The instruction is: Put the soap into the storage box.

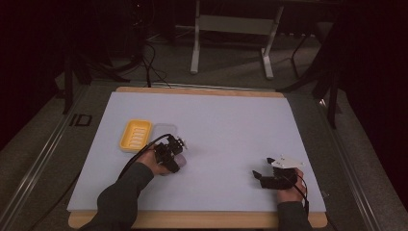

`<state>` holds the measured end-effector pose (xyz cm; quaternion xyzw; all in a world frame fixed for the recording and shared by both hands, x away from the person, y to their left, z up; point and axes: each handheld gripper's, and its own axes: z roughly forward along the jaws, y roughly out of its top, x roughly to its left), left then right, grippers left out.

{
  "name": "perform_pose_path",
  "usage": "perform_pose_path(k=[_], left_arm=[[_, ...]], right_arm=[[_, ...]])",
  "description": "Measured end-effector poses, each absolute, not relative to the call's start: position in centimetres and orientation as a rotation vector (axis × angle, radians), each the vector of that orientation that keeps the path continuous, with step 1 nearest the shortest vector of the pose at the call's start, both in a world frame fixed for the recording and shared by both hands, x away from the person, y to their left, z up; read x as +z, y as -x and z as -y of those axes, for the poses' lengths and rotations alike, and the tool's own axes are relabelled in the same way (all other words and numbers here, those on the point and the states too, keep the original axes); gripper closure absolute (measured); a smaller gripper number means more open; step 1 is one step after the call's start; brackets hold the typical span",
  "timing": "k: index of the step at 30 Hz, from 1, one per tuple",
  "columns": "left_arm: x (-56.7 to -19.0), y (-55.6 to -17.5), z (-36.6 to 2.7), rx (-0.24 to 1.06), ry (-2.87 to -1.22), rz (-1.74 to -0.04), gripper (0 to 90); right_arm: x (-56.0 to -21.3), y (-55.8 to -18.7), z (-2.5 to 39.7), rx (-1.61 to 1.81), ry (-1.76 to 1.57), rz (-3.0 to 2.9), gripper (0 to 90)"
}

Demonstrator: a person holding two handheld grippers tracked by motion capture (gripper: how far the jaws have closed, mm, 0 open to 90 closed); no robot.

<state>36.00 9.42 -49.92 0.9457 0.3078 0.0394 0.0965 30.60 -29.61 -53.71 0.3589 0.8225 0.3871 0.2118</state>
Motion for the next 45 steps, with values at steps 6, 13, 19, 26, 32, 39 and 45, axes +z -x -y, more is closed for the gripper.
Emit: perform_pose_path(k=[6,13,19,26,32,39,45], left_arm=[[-50.0,-36.4,-9.3,0.08,-2.827,-0.882,49.1],[-49.9,-37.0,-8.6,0.04,-2.895,-0.858,48.9],[-49.8,-37.4,-8.1,0.025,-2.944,-0.846,49.1],[-49.8,-37.4,-7.9,0.025,-2.967,-0.825,49.9],[-49.8,-37.5,-7.9,0.023,-2.965,-0.833,50.0],[-49.7,-37.6,-8.2,0.011,-2.965,-0.851,50.0],[-49.0,-37.5,-8.5,0.018,-2.944,-0.86,50.1]], right_arm=[[-53.7,-30.6,29.6,1.073,-0.996,-2.287,20.1],[-53.7,-30.6,29.6,1.07,-0.997,-2.289,20.1],[-53.7,-30.6,29.6,1.071,-0.995,-2.29,20.1],[-53.7,-30.6,29.6,1.072,-0.996,-2.289,20.1],[-53.7,-30.6,29.6,1.074,-0.996,-2.289,20.1],[-53.7,-30.6,29.6,1.073,-0.996,-2.29,20.1],[-53.7,-30.6,29.6,1.073,-0.996,-2.289,20.1]])
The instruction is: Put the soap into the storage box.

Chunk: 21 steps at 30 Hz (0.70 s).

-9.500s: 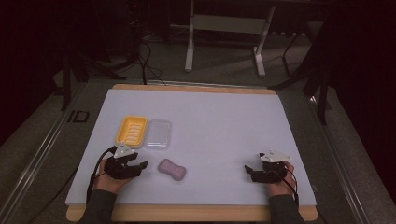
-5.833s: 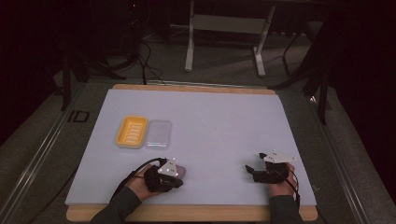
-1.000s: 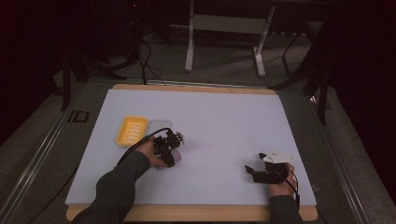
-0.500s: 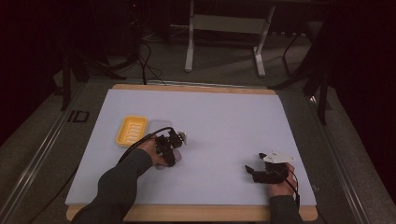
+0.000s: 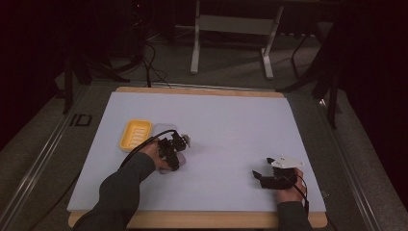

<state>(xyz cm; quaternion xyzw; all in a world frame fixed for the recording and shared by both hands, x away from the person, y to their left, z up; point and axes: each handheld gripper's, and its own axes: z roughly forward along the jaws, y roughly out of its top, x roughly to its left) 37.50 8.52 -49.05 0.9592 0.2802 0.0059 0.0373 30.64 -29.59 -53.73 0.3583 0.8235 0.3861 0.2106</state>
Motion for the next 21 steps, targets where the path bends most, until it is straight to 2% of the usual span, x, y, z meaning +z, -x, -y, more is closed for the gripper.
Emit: perform_pose_path(k=[21], left_arm=[[-47.3,-37.8,-10.4,0.031,-2.861,-0.91,50.0]], right_arm=[[-53.7,-30.6,29.6,1.076,-0.998,-2.287,20.1]])
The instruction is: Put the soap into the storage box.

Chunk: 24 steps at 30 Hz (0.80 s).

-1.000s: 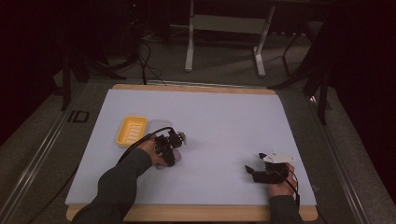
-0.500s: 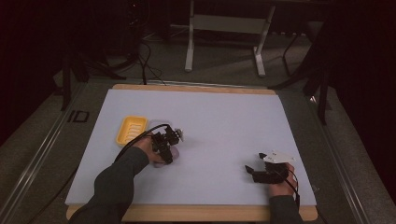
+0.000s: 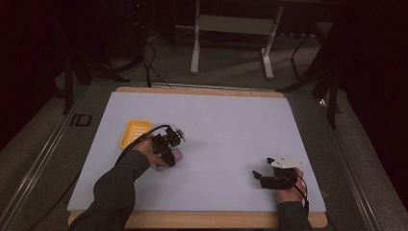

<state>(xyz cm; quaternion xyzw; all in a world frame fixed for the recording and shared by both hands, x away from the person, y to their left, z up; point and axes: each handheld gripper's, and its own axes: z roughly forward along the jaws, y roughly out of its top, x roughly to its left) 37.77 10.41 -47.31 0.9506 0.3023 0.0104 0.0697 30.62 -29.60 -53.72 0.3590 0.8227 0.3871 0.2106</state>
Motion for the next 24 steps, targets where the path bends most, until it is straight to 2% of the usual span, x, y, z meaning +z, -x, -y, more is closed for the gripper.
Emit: perform_pose_path(k=[24], left_arm=[[-44.5,-38.6,-13.3,0.111,-2.761,-1.02,50.0]], right_arm=[[-53.7,-30.6,29.6,1.076,-0.999,-2.286,20.1]])
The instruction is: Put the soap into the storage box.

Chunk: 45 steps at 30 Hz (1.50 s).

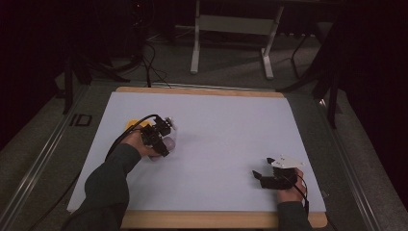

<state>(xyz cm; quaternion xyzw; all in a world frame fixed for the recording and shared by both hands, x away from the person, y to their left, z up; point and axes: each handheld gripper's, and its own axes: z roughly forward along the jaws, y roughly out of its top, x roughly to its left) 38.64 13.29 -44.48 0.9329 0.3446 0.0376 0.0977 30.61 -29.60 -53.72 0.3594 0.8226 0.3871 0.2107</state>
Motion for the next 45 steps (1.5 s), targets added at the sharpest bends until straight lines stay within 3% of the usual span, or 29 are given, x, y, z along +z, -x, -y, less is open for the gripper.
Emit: perform_pose_path(k=[45], left_arm=[[-44.3,-41.1,-18.3,0.174,-2.587,-1.35,50.0]], right_arm=[[-53.7,-30.6,29.6,1.079,-1.0,-2.284,20.0]])
